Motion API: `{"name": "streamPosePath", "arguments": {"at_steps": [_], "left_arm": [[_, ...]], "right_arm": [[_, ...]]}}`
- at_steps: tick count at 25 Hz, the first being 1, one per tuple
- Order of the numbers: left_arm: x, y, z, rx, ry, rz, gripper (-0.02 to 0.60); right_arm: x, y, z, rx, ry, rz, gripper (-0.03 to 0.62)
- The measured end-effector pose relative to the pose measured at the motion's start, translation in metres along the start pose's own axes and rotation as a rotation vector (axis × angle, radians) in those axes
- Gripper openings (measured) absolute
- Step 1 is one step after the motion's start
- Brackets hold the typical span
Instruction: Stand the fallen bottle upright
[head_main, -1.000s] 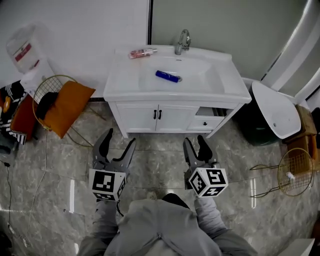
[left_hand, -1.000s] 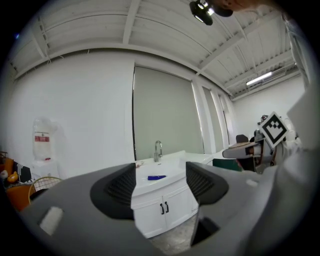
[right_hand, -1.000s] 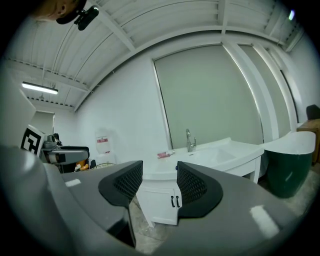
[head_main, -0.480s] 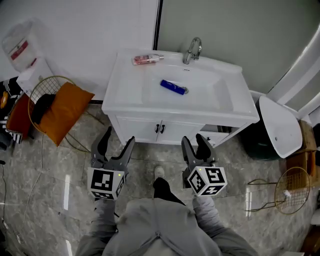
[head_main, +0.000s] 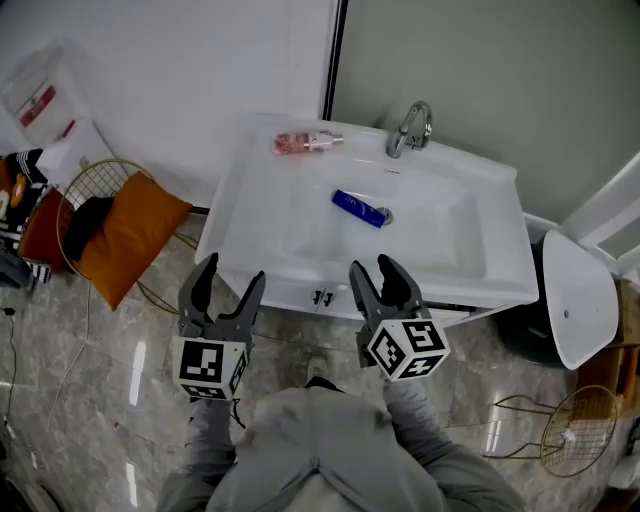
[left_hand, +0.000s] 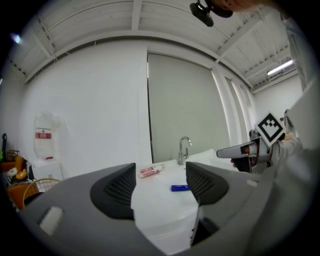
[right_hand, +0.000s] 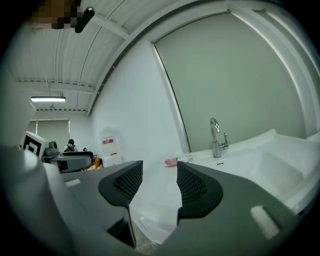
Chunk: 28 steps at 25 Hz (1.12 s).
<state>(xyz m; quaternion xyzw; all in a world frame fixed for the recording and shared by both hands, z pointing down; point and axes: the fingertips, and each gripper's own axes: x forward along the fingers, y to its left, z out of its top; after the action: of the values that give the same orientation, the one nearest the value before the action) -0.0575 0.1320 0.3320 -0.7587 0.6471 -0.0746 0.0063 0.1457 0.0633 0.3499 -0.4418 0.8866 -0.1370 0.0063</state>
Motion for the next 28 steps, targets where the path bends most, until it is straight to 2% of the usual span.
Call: {"name": "streamPosePath", "arguments": {"at_steps": [7,12,18,23,28], "left_arm": [[0.040,0.021,0.000,0.000,0.029,0.074,0.339],[0.068,0.035,-0.005,-0.002,0.045,0.090,0.339],[0.103,0.059,-0.006,0.015,0.047,0.070,0.339],[0.133,0.088,-0.002,0.029,0.034,0.052,0.339],[0.157,0.107,-0.001,0.020,0.035,0.009,0.339]], "right_arm": [[0.072,-0.022,0.015,0.029,0.015,0.074,0.215],[0.115,-0.034,0.018,0.049,0.030,0.092,0.215],[0.171,-0.046,0.017,0.127,0.035,0.077,0.215],[0.223,-0.056,0.000,0.234,0.061,0.049,0.215],[0.275,-0.063,-0.018,0.245,0.096,0.000,0.215]]}}
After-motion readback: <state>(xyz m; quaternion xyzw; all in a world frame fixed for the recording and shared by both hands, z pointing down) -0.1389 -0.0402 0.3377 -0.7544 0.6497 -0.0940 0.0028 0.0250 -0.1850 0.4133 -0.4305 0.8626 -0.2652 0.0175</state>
